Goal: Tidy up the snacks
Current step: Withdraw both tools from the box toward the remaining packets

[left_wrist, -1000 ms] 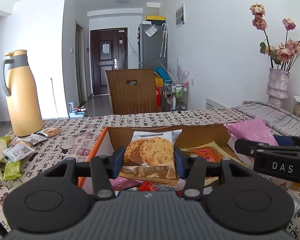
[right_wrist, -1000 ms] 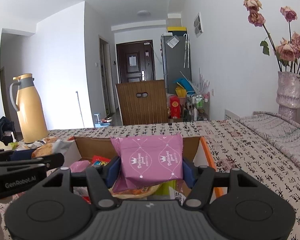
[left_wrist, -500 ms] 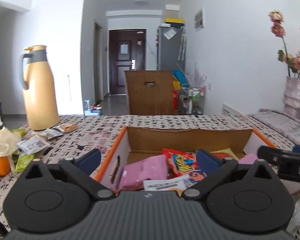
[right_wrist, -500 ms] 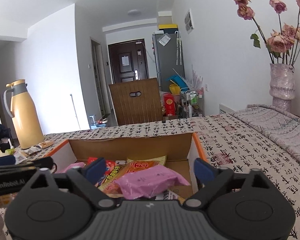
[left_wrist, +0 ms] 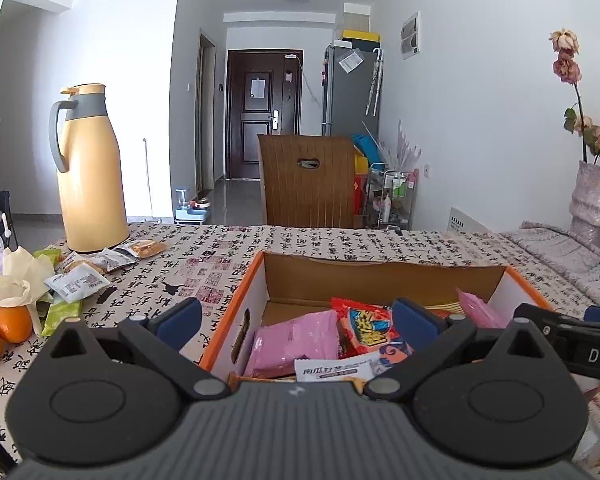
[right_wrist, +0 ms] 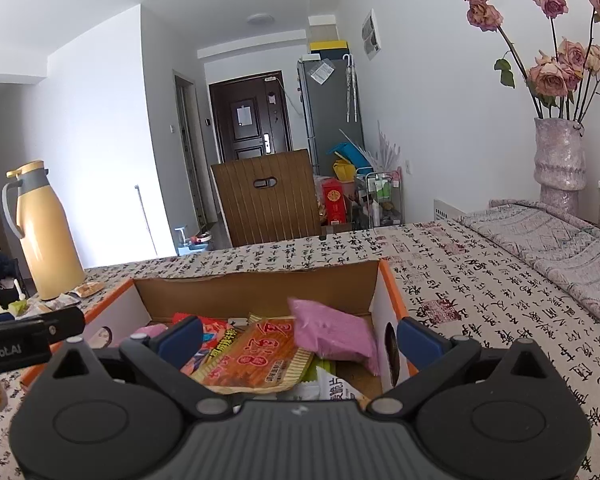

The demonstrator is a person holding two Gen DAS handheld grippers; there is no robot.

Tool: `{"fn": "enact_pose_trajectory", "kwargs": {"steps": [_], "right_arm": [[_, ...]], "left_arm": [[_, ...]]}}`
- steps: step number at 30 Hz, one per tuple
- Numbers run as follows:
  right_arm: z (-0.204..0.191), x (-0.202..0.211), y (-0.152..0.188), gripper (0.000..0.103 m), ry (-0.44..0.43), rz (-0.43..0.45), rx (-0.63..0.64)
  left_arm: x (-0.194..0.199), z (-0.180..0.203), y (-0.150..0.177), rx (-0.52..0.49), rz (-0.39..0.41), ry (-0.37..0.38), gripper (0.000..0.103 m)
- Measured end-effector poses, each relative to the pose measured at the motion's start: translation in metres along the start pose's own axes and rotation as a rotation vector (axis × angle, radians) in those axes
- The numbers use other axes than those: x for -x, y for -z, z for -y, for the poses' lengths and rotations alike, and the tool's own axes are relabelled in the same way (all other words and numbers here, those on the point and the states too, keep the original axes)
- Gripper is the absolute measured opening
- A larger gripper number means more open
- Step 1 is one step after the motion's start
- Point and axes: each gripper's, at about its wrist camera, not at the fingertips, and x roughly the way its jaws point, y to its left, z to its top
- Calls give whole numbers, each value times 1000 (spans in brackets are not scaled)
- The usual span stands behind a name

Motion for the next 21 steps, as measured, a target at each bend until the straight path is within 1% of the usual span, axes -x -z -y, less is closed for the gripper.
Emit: {"fn": "enact_pose_trajectory", "kwargs": {"steps": [5,9,15,21], "right_arm": [[0,16,-5,103,-16,6,24],[2,32,-2,103,-11,-9,79],[7,56,12,103,3,-70,143],[13,70,37,103,14,-173,186]], "left_arm": [[16,0,-6,-2,-24,28,103],[32,0,0,-22,-37,45,103],[47,-5,15,-22,-95,61,103],[57,-8,38,-29,-165,67,103]]}}
